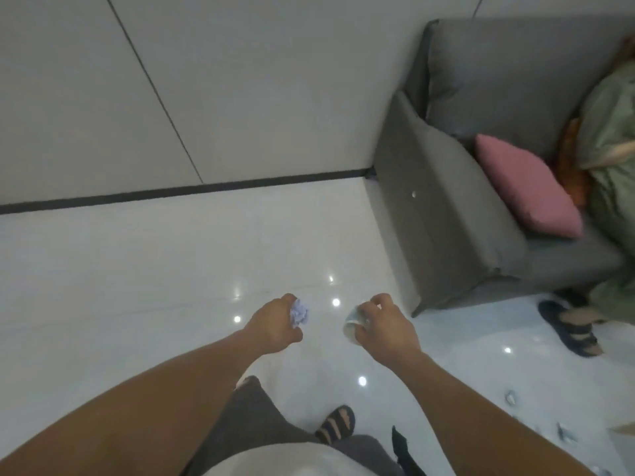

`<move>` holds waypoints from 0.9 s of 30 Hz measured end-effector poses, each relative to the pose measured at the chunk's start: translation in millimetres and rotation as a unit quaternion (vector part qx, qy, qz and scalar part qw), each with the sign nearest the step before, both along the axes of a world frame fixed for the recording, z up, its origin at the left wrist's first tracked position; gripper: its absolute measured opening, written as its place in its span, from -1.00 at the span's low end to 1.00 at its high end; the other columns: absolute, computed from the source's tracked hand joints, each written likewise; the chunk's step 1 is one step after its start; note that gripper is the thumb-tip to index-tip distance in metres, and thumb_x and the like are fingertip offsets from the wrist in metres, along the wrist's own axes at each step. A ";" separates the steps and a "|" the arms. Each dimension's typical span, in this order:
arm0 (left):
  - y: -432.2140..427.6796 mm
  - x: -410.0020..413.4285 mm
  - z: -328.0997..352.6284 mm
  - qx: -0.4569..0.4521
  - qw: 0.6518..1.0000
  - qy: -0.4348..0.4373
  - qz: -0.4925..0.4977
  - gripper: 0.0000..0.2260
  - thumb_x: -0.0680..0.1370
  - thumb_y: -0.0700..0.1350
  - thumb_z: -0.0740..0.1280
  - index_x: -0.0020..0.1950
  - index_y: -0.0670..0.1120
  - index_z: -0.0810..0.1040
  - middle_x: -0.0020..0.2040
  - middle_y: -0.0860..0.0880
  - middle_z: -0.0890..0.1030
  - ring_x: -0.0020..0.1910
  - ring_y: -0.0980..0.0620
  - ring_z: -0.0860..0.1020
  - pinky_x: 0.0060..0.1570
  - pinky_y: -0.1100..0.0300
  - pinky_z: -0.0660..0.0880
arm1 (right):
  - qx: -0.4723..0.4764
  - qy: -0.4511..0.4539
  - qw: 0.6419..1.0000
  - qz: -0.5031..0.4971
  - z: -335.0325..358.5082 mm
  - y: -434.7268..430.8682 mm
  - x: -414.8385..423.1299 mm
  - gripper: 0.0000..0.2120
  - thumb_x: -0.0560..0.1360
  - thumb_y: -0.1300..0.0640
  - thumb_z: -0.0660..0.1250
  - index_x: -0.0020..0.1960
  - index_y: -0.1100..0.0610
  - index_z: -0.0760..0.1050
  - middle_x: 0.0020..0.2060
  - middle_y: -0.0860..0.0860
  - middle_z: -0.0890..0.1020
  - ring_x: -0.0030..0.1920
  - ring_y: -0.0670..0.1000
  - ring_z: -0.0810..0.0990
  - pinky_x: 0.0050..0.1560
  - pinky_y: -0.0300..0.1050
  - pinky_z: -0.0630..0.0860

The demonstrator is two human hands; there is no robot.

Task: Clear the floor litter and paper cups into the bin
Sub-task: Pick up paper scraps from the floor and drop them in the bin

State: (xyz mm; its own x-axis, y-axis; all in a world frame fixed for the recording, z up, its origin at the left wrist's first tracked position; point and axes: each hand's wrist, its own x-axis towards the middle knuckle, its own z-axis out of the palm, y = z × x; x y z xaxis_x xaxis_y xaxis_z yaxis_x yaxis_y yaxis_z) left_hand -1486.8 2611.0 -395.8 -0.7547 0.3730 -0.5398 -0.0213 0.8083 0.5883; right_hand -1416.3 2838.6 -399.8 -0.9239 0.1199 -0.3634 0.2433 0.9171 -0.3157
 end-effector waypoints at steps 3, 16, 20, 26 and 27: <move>-65.9 -12.3 13.5 0.002 0.997 0.035 0.073 -0.63 0.41 -0.14 0.39 0.20 -0.07 0.43 0.08 0.01 0.58 -0.02 -0.01 0.54 -0.10 0.24 0.41 | 0.013 0.019 0.999 0.049 20.1 -47.4 -35.2 -0.67 0.52 -0.05 0.27 0.26 -0.03 0.48 0.25 -0.06 0.36 0.12 0.02 0.48 -0.08 -0.21 0.33; -392.7 -15.4 51.0 -0.034 0.951 0.097 0.293 -0.62 0.40 -0.14 0.39 0.19 -0.07 0.42 0.06 -0.03 0.57 -0.03 -0.04 0.54 -0.14 0.23 0.40 | -0.003 0.079 0.945 0.318 59.2 -381.6 -149.1 -0.59 0.53 -0.12 0.29 0.33 -0.03 0.45 0.31 -0.05 0.34 0.16 0.03 0.49 -0.02 -0.21 0.36; -457.6 -19.7 54.6 -0.042 0.931 0.105 0.347 -0.61 0.40 -0.14 0.40 0.20 -0.08 0.42 0.03 -0.02 0.57 -0.10 0.00 0.50 -0.20 0.26 0.34 | -0.008 0.082 0.922 0.377 63.7 -452.4 -177.0 -0.60 0.53 -0.10 0.31 0.33 -0.04 0.44 0.31 -0.05 0.35 0.16 0.03 0.50 -0.01 -0.20 0.37; -521.0 -60.7 46.0 -0.042 0.912 0.089 0.398 -0.61 0.39 -0.16 0.40 0.19 -0.07 0.43 0.04 -0.03 0.57 -0.06 -0.02 0.53 -0.15 0.23 0.42 | -0.017 0.060 0.887 0.458 49.1 -537.7 -230.9 -0.57 0.49 -0.11 0.31 0.34 -0.05 0.44 0.33 -0.07 0.34 0.17 0.02 0.49 0.07 -0.16 0.45; -532.5 -71.1 46.6 -0.044 0.909 0.090 0.405 -0.61 0.40 -0.16 0.40 0.20 -0.06 0.43 0.03 -0.01 0.57 -0.06 -0.02 0.53 -0.17 0.24 0.40 | -0.019 0.057 0.881 0.470 46.0 -552.2 -245.3 -0.58 0.49 -0.10 0.30 0.33 -0.05 0.44 0.33 -0.07 0.35 0.17 0.01 0.50 0.07 -0.17 0.46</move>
